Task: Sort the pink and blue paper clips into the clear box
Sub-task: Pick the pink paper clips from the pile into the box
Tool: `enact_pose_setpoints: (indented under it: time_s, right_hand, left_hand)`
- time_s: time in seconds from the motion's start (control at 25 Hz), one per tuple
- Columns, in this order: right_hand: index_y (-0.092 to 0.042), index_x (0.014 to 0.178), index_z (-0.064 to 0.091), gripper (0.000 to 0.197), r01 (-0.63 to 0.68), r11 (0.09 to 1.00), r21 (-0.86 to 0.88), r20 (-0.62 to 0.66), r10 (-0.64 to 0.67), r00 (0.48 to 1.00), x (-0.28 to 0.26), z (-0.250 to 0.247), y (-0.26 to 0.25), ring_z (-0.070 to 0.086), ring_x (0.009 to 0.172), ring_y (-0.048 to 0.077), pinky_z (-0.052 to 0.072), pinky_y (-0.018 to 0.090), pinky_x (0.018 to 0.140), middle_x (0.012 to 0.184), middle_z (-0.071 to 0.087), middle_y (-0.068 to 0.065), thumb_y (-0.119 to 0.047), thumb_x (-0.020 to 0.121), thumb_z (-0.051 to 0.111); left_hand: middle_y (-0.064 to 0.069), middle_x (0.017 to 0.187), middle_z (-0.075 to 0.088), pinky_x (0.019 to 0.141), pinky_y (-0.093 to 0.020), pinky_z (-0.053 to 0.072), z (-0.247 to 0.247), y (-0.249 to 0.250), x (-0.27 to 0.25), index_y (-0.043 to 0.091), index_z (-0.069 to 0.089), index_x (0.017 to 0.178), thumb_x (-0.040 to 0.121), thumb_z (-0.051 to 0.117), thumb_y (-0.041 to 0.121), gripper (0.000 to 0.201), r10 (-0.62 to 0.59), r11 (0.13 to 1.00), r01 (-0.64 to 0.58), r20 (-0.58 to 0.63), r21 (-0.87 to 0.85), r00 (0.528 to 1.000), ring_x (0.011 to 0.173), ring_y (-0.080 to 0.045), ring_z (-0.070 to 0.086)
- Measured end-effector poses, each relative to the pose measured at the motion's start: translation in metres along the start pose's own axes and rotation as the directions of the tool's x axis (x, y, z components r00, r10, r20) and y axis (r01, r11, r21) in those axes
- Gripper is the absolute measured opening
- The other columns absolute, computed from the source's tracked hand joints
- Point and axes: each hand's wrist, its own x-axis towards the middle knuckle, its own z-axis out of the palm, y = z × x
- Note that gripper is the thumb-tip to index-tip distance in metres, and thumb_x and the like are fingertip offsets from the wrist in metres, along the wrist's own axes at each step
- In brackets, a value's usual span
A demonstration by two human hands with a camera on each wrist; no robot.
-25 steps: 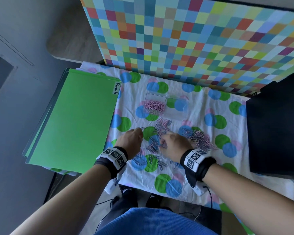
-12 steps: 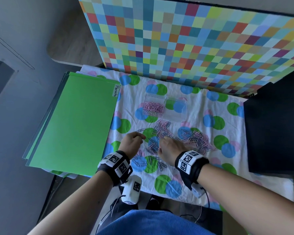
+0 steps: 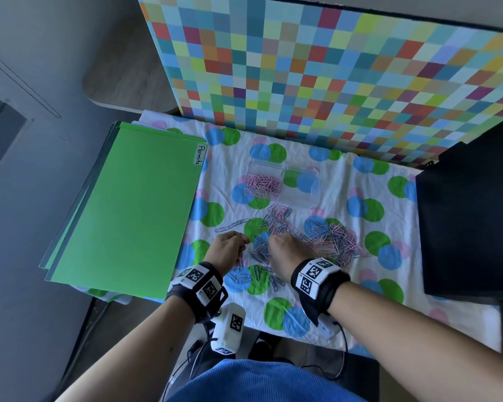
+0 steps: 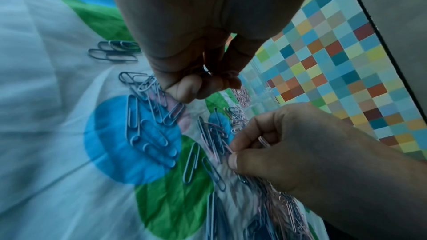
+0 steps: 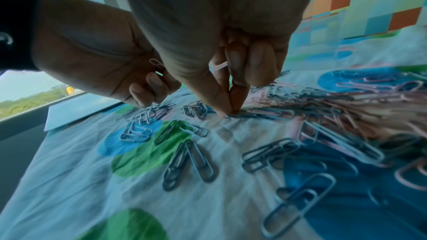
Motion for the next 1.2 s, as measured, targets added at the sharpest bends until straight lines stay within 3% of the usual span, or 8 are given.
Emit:
enact_pose_setpoints:
  time_s: [0.2,0.4,0.48,0.68,0.84,1.04,1.12,1.2]
  right_hand:
    - [-0.007,0.100,0.058,0.016,-0.091,0.983,0.159,0.009,0.091,0.996,0.003,0.000,0.003,0.060,0.093,0.025,0.046,0.029,0.071,0.104,0.063,0.009,-0.003,0.085,0.060]
    - [-0.010,0.098,0.060,0.013,-0.158,0.951,0.266,0.041,0.153,0.987,0.001,0.002,0.007,0.055,0.084,0.019,0.040,0.025,0.067,0.102,0.062,0.005,-0.010,0.085,0.060]
    - [-0.013,0.092,0.061,0.011,-0.176,0.901,0.397,0.013,0.186,0.982,-0.002,-0.001,0.011,0.058,0.082,0.019,0.046,0.026,0.068,0.095,0.064,0.004,-0.013,0.081,0.063]
    - [-0.015,0.083,0.062,0.010,0.007,0.852,0.523,-0.096,0.051,0.994,-0.007,-0.035,0.000,0.056,0.068,0.011,0.043,0.018,0.061,0.074,0.060,-0.004,-0.008,0.077,0.064]
    - [-0.008,0.104,0.061,0.027,0.136,0.921,0.365,-0.044,-0.129,0.991,-0.005,-0.049,-0.014,0.057,0.086,0.018,0.048,0.024,0.076,0.092,0.059,0.003,-0.003,0.078,0.059]
    - [-0.010,0.128,0.051,0.048,0.176,0.908,0.380,-0.053,-0.169,0.984,-0.012,-0.064,-0.013,0.057,0.113,0.021,0.047,0.032,0.098,0.123,0.060,0.010,-0.001,0.081,0.053]
    - [-0.014,0.130,0.049,0.050,0.176,0.864,0.471,-0.110,-0.140,0.984,-0.015,-0.073,-0.007,0.057,0.116,0.016,0.047,0.027,0.099,0.126,0.060,0.007,0.001,0.082,0.051]
    - [-0.015,0.126,0.052,0.047,0.181,0.805,0.565,-0.196,-0.083,0.977,-0.020,-0.083,0.003,0.059,0.112,0.010,0.046,0.011,0.092,0.124,0.061,0.003,0.005,0.083,0.050]
  left_hand:
    - [-0.002,0.058,0.038,0.037,-0.016,0.029,0.003,0.003,0.000,0.008,0.056,0.072,0.089,0.034,-0.004,0.030,-0.010,1.000,0.010,0.006,-0.027,1.000,0.039,-0.008,0.035]
    - [-0.005,0.063,0.045,0.045,-0.024,0.033,0.006,0.004,0.000,0.007,0.058,0.077,0.091,0.039,-0.002,0.024,-0.055,0.982,0.051,-0.020,-0.183,0.998,0.050,-0.015,0.044]
    - [-0.008,0.065,0.048,0.045,-0.025,0.038,0.008,0.002,0.002,0.006,0.057,0.078,0.092,0.039,0.000,0.023,-0.102,0.957,0.088,-0.039,-0.277,0.994,0.050,-0.017,0.052]
    - [-0.013,0.072,0.056,0.054,-0.029,0.050,0.017,0.002,0.002,0.000,0.060,0.082,0.091,0.036,0.004,0.026,-0.170,0.843,0.205,0.115,-0.498,0.979,0.060,-0.022,0.058]
    - [-0.008,0.066,0.057,0.050,-0.025,0.049,0.028,0.010,-0.006,0.003,0.056,0.078,0.091,0.029,0.006,0.031,-0.087,0.783,0.194,0.205,-0.590,0.975,0.052,-0.016,0.056]
    - [-0.005,0.063,0.061,0.048,-0.025,0.048,0.032,0.022,-0.002,0.007,0.056,0.077,0.093,0.028,0.010,0.032,-0.048,0.766,0.199,0.254,-0.611,0.966,0.051,-0.015,0.059]
    - [-0.008,0.064,0.066,0.051,-0.026,0.054,0.033,0.032,0.004,0.006,0.057,0.076,0.093,0.030,0.010,0.032,-0.045,0.736,0.227,0.288,-0.638,0.957,0.055,-0.018,0.064]
    - [-0.011,0.067,0.067,0.059,-0.030,0.057,0.033,0.046,0.016,0.004,0.059,0.077,0.092,0.034,0.010,0.029,-0.038,0.740,0.214,0.278,-0.637,0.960,0.061,-0.021,0.066]
